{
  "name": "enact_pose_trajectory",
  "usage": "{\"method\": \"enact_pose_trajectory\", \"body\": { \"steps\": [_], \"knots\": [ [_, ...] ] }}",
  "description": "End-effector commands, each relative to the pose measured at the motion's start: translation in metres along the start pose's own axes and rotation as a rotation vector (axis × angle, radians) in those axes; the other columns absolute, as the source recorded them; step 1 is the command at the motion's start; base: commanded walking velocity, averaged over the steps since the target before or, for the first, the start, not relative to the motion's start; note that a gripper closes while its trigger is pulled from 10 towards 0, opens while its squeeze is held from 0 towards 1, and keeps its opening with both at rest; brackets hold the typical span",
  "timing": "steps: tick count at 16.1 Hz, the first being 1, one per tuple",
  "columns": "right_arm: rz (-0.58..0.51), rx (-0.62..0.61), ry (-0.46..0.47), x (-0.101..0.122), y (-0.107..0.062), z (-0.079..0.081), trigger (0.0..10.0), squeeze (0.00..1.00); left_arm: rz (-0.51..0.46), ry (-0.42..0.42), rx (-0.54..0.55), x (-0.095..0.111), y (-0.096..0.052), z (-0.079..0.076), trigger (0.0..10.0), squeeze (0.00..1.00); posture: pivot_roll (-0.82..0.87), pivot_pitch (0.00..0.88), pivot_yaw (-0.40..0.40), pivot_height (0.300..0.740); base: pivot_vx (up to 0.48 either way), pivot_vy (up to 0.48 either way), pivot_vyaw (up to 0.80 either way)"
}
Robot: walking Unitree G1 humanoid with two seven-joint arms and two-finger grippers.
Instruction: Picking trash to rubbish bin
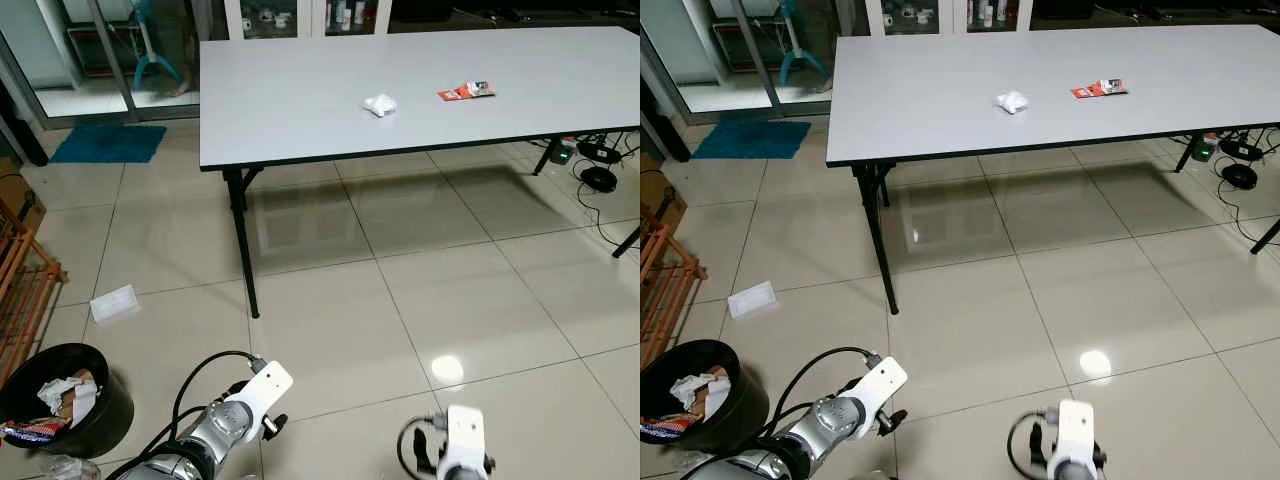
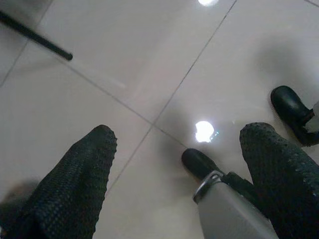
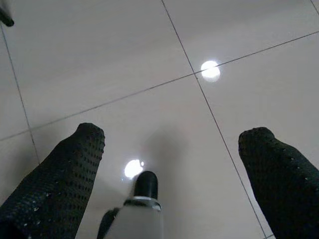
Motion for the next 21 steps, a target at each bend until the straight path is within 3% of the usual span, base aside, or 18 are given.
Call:
{"method": "enact_pose_trajectory", "body": {
  "steps": [1,5,10,14,21],
  "knots": [
    [-0.002,0.011,-0.022,-0.005,-0.003,-0.001,10.0,0.0,0.013,-0.053,0.021,-0.003,0.0,0.004,10.0,0.0,0.08,0.039,-0.012,0.74,0.0,0.0,0.0],
    [-0.006,0.013,-0.051,-0.017,-0.011,-0.006,10.0,0.0,0.04,-0.168,0.063,-0.01,-0.001,0.009,10.0,0.0,0.08,0.046,-0.024,0.74,0.0,0.0,0.0],
    [-0.018,0.017,-0.102,-0.009,-0.009,-0.005,10.0,0.0,0.081,-0.277,0.101,-0.022,-0.003,0.011,10.0,0.0,0.08,0.047,-0.042,0.74,0.0,0.0,0.0],
    [-0.028,0.013,-0.141,0.005,-0.003,0.002,10.0,0.0,0.087,-0.282,0.099,-0.023,-0.003,0.008,10.0,0.0,0.09,0.045,-0.054,0.74,0.0,0.0,0.0],
    [0.005,-0.021,-0.136,0.004,-0.002,-0.001,10.0,0.0,0.067,-0.217,0.098,-0.016,-0.002,0.011,10.0,0.0,0.1,0.033,-0.041,0.74,0.0,0.0,0.0]
  ]
}}
Point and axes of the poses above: a point about 5 cm out from each wrist's last joint towards the gripper, its own y axis pointing out of the wrist towards the gripper, its own x axis along the axis of the wrist's last joint, z = x × y, the point moved 6 cm from there along y, pointing out of the wrist towards the gripper, and after that the axes turned 5 degrees about y, right-handed, at the moved point
